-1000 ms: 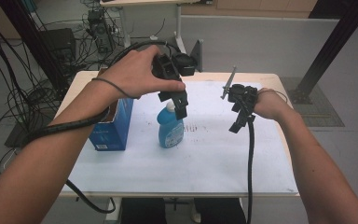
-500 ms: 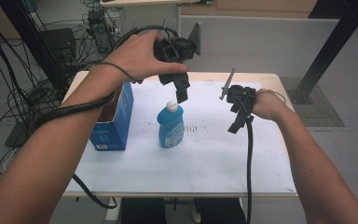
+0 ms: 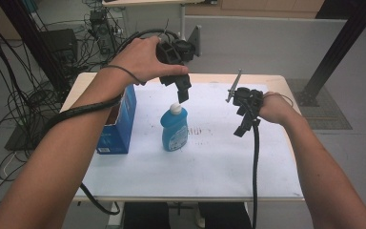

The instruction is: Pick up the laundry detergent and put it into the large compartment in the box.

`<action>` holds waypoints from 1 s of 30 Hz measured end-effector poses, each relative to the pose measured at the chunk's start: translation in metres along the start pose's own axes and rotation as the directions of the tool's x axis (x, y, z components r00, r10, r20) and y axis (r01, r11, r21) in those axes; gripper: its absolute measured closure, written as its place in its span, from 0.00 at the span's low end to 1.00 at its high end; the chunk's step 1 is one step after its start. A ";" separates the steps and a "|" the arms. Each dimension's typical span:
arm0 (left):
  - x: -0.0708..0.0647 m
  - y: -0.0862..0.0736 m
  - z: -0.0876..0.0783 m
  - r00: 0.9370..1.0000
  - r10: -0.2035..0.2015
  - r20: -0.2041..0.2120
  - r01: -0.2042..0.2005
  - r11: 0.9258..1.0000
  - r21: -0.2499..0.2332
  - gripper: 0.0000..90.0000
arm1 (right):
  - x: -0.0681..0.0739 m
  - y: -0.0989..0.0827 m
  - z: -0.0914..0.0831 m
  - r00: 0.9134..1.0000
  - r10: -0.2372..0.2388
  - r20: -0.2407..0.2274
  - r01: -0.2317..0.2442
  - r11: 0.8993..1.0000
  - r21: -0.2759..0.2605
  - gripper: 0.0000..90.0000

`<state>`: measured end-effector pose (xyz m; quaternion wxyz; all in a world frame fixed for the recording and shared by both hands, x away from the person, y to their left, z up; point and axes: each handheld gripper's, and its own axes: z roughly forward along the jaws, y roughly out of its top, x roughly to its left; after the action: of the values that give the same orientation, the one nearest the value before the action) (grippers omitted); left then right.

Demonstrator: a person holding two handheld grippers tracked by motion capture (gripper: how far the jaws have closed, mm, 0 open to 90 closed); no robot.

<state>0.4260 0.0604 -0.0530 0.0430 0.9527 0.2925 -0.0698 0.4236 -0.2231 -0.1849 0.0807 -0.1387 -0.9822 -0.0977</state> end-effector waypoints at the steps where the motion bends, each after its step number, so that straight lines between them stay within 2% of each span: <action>1: 0.000 0.000 0.000 1.000 0.000 0.000 0.000 1.000 0.000 0.06 | 0.000 0.000 0.000 1.000 0.000 0.000 0.000 1.000 0.000 0.04; 17: 0.000 0.006 0.025 1.000 -0.013 -0.008 0.013 1.000 0.012 0.06 | 0.000 0.002 0.004 1.000 -0.002 -0.004 0.002 1.000 -0.001 0.04; 22: 0.002 0.009 0.038 1.000 -0.012 -0.001 0.012 1.000 0.017 0.06 | 0.001 0.001 0.005 1.000 -0.001 -0.006 0.001 1.000 -0.004 0.04; 30: 0.005 0.010 0.051 1.000 -0.016 0.012 0.016 1.000 0.018 0.06 | 0.001 -0.001 0.006 1.000 -0.001 -0.006 0.001 1.000 -0.010 0.04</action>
<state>0.4306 0.0484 -0.1034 0.0357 0.9503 0.2993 -0.0785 0.4214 -0.2222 -0.1907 0.0830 -0.1384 -0.9815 -0.1033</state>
